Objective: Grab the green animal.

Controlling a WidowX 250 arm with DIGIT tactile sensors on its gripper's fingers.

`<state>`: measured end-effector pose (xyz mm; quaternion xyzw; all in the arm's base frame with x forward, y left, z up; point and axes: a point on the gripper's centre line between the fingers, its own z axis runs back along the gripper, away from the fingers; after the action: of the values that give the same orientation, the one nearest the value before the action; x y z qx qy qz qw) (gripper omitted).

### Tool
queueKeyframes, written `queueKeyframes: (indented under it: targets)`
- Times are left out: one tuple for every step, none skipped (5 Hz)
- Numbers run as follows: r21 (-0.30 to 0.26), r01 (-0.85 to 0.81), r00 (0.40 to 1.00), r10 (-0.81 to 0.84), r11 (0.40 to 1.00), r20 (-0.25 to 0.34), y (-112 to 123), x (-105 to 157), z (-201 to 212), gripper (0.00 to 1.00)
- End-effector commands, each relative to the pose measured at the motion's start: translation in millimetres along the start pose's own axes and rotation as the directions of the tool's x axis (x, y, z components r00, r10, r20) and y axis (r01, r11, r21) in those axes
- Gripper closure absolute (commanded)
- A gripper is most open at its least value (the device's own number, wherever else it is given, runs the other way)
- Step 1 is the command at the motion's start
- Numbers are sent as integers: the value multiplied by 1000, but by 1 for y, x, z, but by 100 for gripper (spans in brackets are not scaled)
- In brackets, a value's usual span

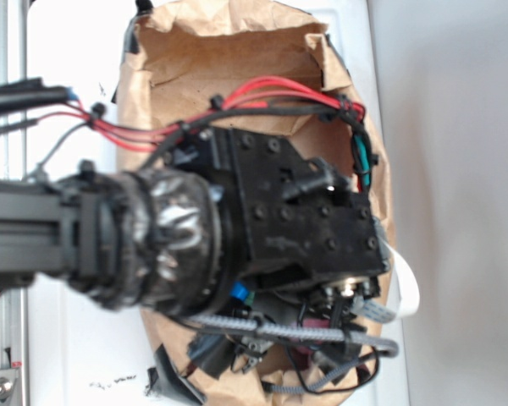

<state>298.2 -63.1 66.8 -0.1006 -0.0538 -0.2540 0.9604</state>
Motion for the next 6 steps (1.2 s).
queueKeyframes:
  targets:
    - [74, -156, 975, 142, 985, 171, -32, 11, 10, 0]
    - [88, -35, 983, 18, 995, 185, -36, 15, -1, 0]
    - [34, 55, 990, -59, 998, 130, -27, 19, -12, 0]
    - [-55, 137, 990, -135, 989, 48, -11, 23, -17, 0]
    - [-33, 143, 990, -143, 989, 21, 1, 28, -17, 0]
    - [-36, 132, 991, -131, 991, 7, -3, 18, -8, 0]
